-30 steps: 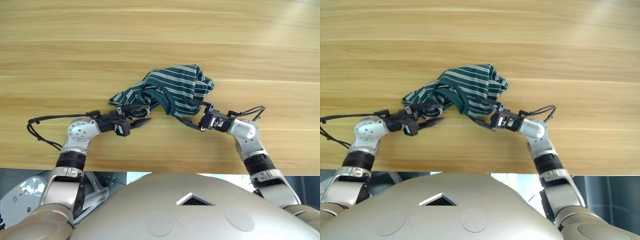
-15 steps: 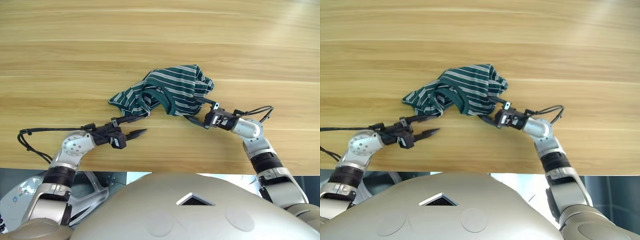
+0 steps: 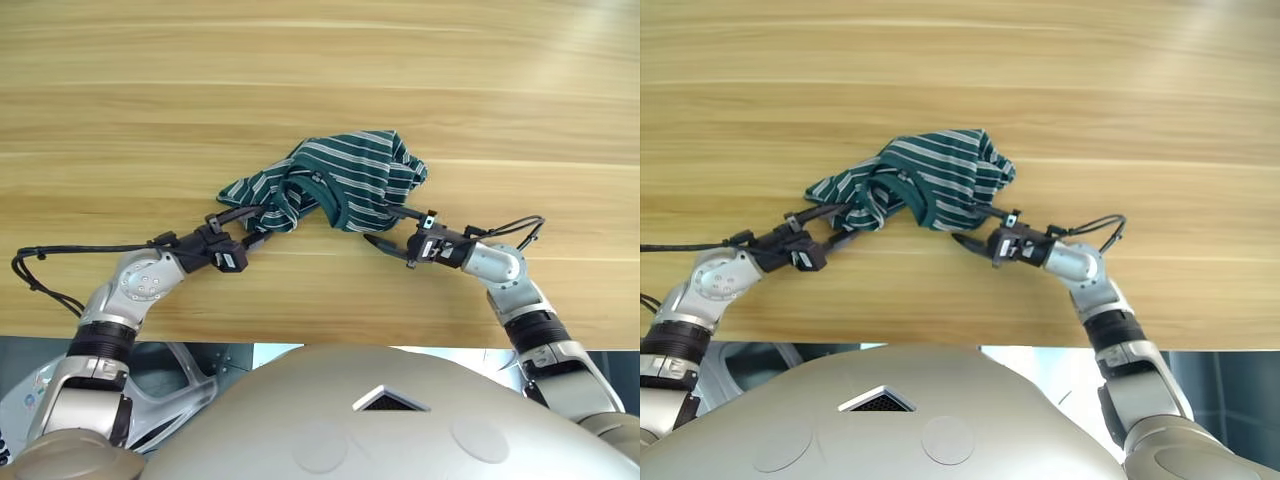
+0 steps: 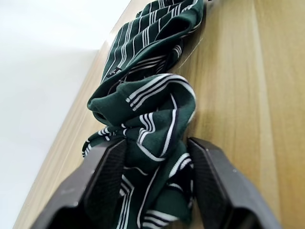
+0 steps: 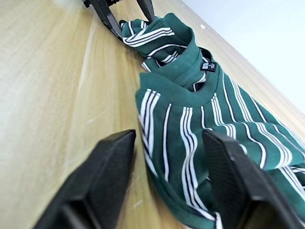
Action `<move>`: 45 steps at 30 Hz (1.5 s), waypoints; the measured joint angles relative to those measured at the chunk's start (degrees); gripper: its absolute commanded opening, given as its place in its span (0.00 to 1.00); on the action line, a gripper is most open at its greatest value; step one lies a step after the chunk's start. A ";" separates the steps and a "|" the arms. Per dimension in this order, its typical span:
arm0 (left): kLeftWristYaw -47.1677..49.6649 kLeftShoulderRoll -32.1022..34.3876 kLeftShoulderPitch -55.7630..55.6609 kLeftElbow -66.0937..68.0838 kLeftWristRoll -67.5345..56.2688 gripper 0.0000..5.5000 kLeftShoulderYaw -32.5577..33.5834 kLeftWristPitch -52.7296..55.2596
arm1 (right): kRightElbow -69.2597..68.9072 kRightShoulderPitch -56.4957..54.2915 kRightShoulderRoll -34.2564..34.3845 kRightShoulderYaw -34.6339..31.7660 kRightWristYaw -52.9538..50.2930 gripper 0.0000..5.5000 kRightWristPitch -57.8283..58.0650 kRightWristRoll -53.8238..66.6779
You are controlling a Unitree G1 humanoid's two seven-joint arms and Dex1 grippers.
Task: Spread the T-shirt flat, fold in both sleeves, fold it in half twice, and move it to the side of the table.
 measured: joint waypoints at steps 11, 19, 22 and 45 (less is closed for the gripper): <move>-3.08 0.51 0.30 -0.31 -8.25 0.43 -6.26 -1.75 | 1.37 -1.84 0.19 0.80 -1.24 0.00 0.45 -1.59; 1.67 -0.91 -5.11 3.12 -2.60 0.28 -6.72 -0.71 | 1.84 -2.29 0.04 1.14 -2.20 0.00 0.55 -1.62; 4.15 -1.22 -7.09 4.52 -0.38 0.22 -6.86 -0.07 | 1.84 -2.33 -0.02 1.23 -2.21 0.00 0.56 -1.60; 4.88 -0.84 -9.11 7.44 -6.79 0.00 -8.35 -2.95 | -7.68 1.33 -5.51 -5.35 4.80 0.00 -0.31 18.73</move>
